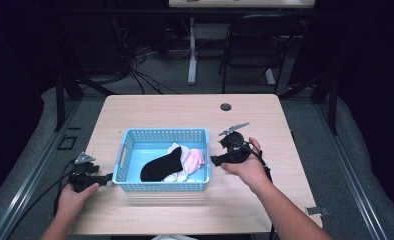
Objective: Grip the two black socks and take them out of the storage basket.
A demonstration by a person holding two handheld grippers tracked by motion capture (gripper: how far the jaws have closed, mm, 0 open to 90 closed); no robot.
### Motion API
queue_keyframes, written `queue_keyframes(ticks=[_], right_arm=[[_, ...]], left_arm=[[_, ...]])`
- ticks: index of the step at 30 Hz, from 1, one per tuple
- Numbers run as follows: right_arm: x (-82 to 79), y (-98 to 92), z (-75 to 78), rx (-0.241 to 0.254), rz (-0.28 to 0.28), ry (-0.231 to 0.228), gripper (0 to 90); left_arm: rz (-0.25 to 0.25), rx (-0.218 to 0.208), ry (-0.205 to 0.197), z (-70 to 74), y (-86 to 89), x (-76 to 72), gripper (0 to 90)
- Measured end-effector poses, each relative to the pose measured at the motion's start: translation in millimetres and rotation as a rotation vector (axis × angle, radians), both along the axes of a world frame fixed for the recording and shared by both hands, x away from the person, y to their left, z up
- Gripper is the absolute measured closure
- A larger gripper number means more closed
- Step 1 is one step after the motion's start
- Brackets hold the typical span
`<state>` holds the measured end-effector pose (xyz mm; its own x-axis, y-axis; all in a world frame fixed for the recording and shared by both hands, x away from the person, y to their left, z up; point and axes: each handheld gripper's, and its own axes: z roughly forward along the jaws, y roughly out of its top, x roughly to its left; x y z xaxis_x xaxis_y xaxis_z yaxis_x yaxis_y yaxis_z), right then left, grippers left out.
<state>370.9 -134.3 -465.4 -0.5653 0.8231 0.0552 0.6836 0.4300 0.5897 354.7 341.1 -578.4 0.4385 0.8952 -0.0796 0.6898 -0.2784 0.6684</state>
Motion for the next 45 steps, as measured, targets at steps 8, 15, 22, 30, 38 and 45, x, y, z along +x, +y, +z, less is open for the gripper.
queue_keyframes(ticks=[8,15,22,30,38,45], right_arm=[[10.4,35.9,16.6,0.033,-0.009,0.039,42.9],[24.1,63.3,12.4,0.061,0.031,0.114,54.0],[36.4,87.3,-1.9,0.003,0.026,0.146,59.2],[47.5,109.4,-17.2,0.004,-0.002,0.209,64.8],[55.5,121.9,-31.7,0.011,-0.044,0.258,61.7],[60.9,127.8,-45.4,-0.003,-0.068,0.295,61.9]], left_arm=[[0.001,-0.002,0.002,0.0,0.4,0.0,24.4],[0.000,-0.003,0.002,-0.1,0.2,0.0,24.4],[-0.006,-0.004,0.011,0.9,0.7,-0.1,24.4],[-0.009,-0.004,0.009,1.1,0.3,0.1,24.4],[-0.013,-0.005,0.010,1.6,0.6,0.4,24.4],[-0.014,-0.006,0.010,1.6,0.4,0.4,24.4]])
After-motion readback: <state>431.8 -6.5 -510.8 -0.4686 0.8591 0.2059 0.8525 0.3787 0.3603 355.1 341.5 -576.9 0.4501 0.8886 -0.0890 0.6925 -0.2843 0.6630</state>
